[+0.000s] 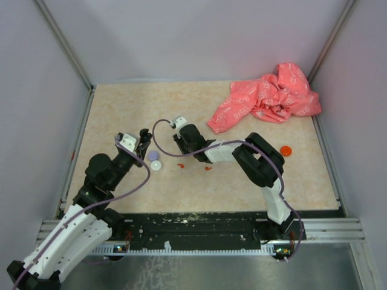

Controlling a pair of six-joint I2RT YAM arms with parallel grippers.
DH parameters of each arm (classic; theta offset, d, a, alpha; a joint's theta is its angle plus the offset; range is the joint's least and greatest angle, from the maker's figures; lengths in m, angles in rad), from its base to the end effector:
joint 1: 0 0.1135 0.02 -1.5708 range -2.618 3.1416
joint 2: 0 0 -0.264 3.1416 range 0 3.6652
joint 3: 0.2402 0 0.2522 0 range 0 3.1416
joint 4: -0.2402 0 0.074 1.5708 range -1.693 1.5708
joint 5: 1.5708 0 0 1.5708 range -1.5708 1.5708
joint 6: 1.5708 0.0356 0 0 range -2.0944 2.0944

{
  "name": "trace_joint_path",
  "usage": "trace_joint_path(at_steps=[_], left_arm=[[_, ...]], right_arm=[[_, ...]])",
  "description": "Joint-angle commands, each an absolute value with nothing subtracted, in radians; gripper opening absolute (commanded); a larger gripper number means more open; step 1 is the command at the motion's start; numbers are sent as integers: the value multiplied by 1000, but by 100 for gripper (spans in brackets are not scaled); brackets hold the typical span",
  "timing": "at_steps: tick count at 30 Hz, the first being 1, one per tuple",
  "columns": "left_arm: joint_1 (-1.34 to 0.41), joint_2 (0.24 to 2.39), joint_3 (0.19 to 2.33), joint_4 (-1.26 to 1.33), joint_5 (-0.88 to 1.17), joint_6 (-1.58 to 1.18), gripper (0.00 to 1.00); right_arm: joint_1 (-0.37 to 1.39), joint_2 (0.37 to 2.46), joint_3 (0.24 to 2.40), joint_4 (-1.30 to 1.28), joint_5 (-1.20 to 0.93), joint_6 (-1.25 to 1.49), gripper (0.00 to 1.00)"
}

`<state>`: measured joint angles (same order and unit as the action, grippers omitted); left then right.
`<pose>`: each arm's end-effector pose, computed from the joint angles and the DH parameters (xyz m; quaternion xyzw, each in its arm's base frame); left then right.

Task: Insert the wireless bluetooth earbuds into the charging case
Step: Pick up the earbud from the center of the board.

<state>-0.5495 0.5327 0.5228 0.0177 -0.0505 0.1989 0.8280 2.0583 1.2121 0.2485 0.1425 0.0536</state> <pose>0.1269 -0.0756 0.3060 0.2407 0.6619 -0.1063 0.7019 0.3022 0.3216 0.1416 -0.3021 0.8290 0.1421 0.4487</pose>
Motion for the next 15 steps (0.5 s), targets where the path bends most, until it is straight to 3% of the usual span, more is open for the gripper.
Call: trace_joint_path(at_steps=[1, 5, 15], left_arm=[[-539, 528, 515, 36, -21, 176, 0], [-533, 525, 513, 36, -17, 171, 0], [-520, 515, 506, 40, 7, 158, 0]], right_arm=[[821, 2063, 1239, 264, 162, 64, 28], [821, 2019, 1186, 264, 163, 66, 23], [822, 1852, 1037, 166, 99, 31, 22]])
